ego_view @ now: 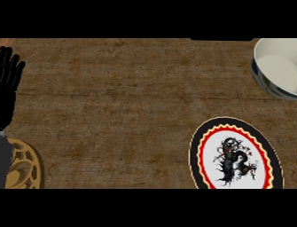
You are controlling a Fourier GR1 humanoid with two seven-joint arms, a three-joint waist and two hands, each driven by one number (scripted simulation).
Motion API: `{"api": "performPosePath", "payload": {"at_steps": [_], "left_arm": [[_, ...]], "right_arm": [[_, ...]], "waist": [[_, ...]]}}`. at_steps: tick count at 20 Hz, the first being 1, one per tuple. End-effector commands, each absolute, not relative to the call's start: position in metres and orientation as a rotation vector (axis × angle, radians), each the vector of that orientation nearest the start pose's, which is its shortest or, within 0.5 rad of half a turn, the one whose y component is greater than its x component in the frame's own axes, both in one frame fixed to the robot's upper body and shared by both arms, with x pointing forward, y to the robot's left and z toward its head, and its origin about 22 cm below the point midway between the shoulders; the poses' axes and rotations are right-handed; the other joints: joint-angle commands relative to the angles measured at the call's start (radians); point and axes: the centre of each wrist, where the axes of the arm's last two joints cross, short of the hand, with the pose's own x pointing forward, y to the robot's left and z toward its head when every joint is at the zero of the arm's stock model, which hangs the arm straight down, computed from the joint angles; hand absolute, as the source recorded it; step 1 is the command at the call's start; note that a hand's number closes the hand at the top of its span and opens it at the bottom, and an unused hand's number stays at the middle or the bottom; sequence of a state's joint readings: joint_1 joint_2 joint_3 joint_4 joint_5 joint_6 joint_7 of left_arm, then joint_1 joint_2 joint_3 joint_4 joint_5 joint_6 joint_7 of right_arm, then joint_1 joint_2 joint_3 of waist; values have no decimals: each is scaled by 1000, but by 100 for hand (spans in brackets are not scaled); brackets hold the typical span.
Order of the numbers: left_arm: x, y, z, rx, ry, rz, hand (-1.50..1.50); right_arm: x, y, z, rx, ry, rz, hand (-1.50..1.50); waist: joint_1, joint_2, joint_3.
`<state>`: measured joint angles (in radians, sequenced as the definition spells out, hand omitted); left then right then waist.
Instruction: Pick the lemon from the plate and place it in the bowl
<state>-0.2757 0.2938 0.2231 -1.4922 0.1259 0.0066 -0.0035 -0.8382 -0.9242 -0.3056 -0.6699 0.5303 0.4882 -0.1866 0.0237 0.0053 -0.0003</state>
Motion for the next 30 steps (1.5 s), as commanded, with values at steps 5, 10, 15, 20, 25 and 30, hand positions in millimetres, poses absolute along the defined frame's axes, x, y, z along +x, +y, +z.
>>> {"api": "performPosePath", "payload": {"at_steps": [5, 10, 15, 20, 25, 30], "left_arm": [[300, 326, 78, 208, -1796, 14, 0], [303, 312, 82, 195, -1808, 8, 0], [305, 307, 78, 202, -1806, -5, 0], [305, 324, 96, 213, -1796, 11, 0], [309, 322, 95, 210, -1822, 21, 0], [305, 307, 90, 204, -1806, 14, 0]], "right_arm": [[389, -451, 180, -910, -1226, 764, 150], [393, -449, 144, -874, -1132, 580, -150], [398, -439, 122, -710, -1226, 446, -150], [394, -448, 128, -695, -1434, 237, -150], [379, -478, 147, -814, -1539, 6, -150], [328, -537, 150, -881, -1525, -166, -150]], "waist": [[5, 5, 1], [15, 9, 2], [19, 12, 3], [15, 12, 4], [13, 15, 4], [5, 15, 6]]}}
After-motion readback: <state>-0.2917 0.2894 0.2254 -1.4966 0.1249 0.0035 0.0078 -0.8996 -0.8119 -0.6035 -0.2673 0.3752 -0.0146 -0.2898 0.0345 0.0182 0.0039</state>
